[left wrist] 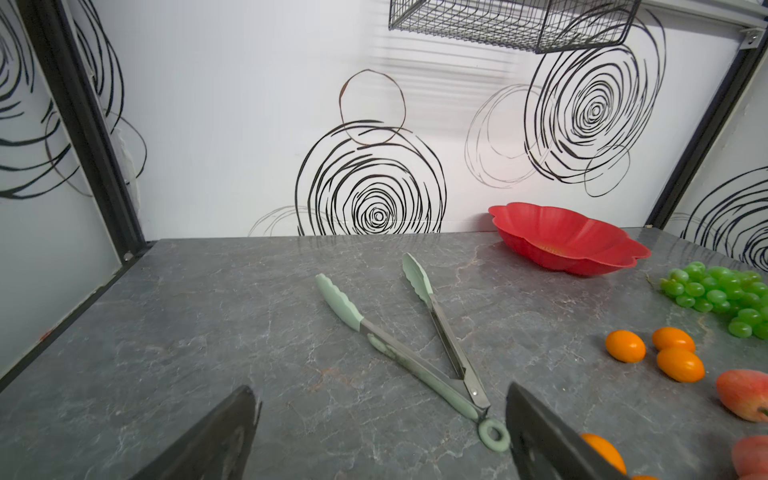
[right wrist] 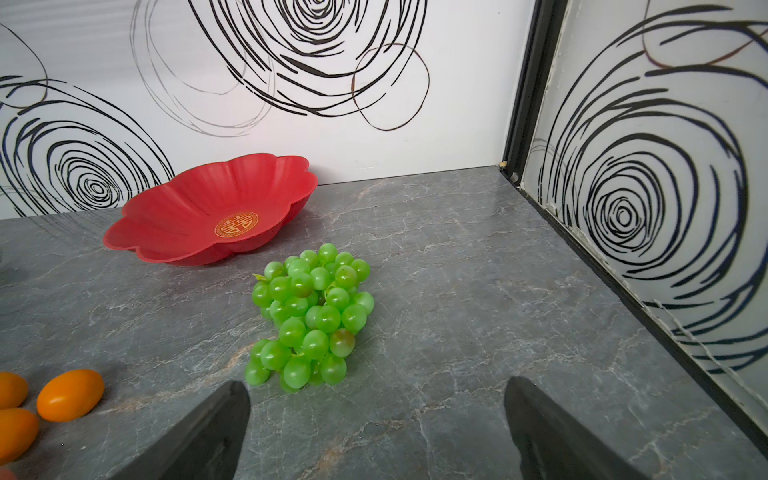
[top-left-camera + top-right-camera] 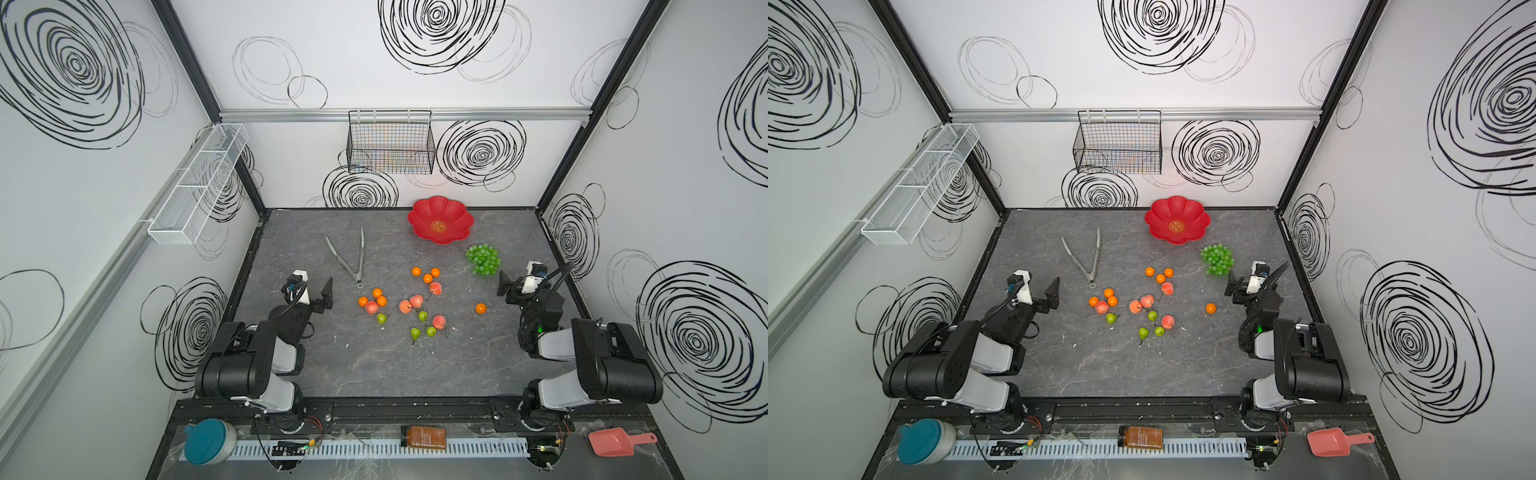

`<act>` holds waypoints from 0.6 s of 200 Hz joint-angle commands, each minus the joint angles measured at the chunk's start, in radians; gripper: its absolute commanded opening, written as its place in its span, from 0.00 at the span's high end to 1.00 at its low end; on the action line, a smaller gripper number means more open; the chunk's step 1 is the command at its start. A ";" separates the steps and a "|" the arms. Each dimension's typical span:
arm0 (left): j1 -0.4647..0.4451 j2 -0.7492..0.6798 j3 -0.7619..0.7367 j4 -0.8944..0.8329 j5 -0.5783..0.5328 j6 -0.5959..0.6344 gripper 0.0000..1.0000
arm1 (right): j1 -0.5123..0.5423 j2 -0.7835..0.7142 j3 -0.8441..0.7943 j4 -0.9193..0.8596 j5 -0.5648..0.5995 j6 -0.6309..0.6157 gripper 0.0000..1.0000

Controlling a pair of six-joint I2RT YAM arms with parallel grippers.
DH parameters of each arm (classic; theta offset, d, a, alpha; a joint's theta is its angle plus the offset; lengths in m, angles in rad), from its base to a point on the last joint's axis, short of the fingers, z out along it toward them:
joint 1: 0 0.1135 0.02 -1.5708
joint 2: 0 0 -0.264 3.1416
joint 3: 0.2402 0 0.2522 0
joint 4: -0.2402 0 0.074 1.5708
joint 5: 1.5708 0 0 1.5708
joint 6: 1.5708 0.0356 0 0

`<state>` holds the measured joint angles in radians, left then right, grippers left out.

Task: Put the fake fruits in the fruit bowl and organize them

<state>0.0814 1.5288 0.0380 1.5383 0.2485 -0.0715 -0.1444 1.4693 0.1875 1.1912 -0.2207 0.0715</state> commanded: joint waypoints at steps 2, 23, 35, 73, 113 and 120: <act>-0.010 -0.018 -0.055 0.273 -0.078 -0.015 0.04 | 0.001 -0.030 -0.017 0.051 -0.019 -0.016 0.00; -0.073 -0.139 -0.080 0.197 -0.184 0.033 0.04 | 0.021 -0.113 -0.019 -0.024 0.023 -0.022 0.00; -0.128 -0.244 -0.081 0.087 -0.278 0.066 0.04 | 0.042 -0.160 -0.006 -0.103 0.056 -0.026 0.00; -0.309 -0.621 0.076 -0.597 -0.654 0.068 0.04 | 0.104 -0.257 0.047 -0.278 0.142 -0.006 0.00; -0.470 -0.636 0.217 -0.866 -0.828 -0.048 0.04 | 0.108 -0.333 0.145 -0.485 0.174 0.170 0.00; -0.479 -0.630 0.263 -0.958 -0.826 -0.094 0.04 | 0.108 -0.344 0.166 -0.529 0.194 0.208 0.00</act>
<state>-0.3527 0.8829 0.1791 0.9005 -0.4492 -0.0639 -0.0391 1.1725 0.2787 0.8360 -0.0872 0.1452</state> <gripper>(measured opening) 0.959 0.999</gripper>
